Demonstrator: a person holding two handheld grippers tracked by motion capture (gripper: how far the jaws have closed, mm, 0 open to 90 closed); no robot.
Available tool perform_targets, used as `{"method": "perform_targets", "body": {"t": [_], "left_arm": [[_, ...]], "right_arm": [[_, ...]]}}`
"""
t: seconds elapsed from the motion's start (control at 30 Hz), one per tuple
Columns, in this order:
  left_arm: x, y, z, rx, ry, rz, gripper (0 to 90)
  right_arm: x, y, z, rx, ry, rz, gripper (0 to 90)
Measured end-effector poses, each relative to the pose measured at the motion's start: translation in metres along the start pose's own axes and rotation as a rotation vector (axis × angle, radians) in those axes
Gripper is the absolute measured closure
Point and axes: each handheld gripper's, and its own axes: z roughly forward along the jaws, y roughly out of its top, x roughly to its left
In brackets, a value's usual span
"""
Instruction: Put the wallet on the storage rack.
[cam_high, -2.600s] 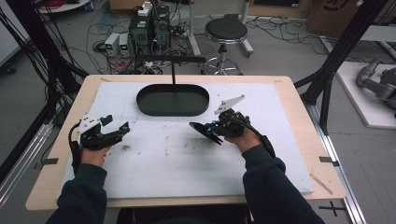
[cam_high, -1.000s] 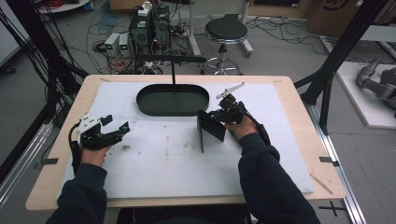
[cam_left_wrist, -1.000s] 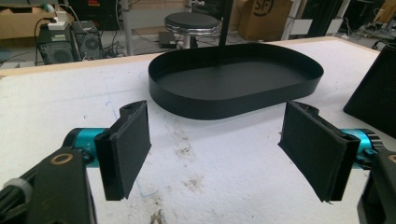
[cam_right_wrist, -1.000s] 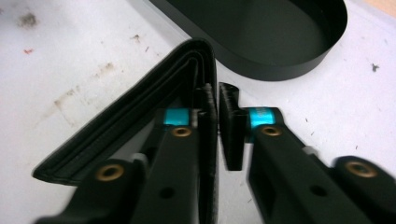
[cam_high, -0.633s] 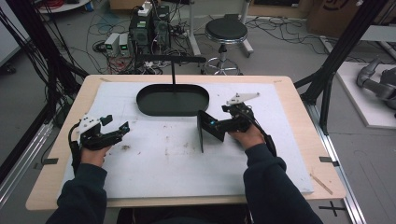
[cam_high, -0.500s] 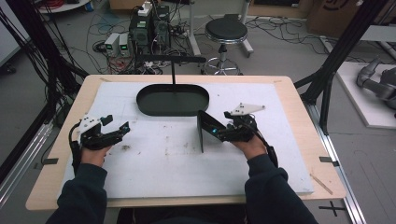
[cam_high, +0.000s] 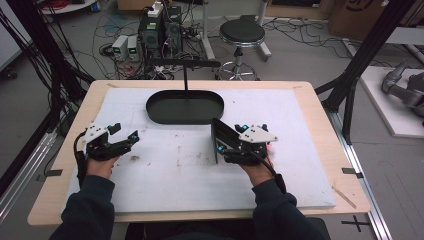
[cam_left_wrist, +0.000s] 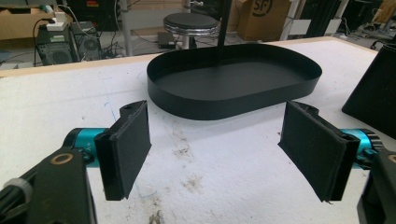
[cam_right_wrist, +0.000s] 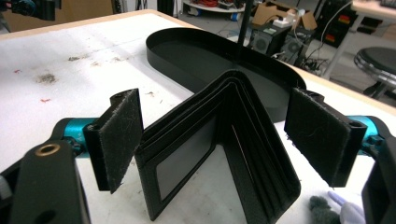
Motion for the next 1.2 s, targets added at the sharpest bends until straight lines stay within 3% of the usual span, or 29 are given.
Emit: {"method": "perform_targets", "body": {"t": [0.17,0.23,0.37,0.5,0.53,0.67,0.83,1.0,1.2], "left_arm": [[0.0,-0.001,0.0,0.004,-0.007,0.0,24.1],[0.001,-0.001,0.001,0.006,-0.005,0.002,24.1],[0.001,-0.001,0.0,0.003,-0.003,-0.001,24.1],[0.002,-0.001,0.0,0.001,0.0,-0.004,24.1],[0.002,-0.001,0.0,0.001,0.0,-0.005,24.1],[0.002,-0.001,0.001,0.0,-0.001,-0.005,24.1],[0.002,-0.001,0.001,0.0,0.0,-0.006,24.1],[0.001,-0.001,0.001,0.0,-0.001,-0.006,24.1],[0.001,-0.001,0.0,0.003,0.0,-0.003,24.1]], "right_arm": [[-0.004,0.0,0.002,0.018,-0.02,0.047,19.9],[0.001,0.001,0.004,0.015,-0.02,0.047,19.9],[0.018,0.004,0.011,0.024,-0.03,-0.034,19.9],[0.02,0.001,0.019,0.087,-0.137,-0.105,20.0],[0.018,0.001,0.018,0.086,-0.157,-0.102,20.0],[0.005,-0.002,0.013,0.097,-0.166,-0.078,20.0],[-0.009,-0.008,0.012,0.11,-0.136,-0.024,20.0],[-0.019,-0.015,0.019,0.164,-0.114,0.06,20.3],[-0.028,-0.02,0.024,0.188,-0.041,0.103,43.5]]}}
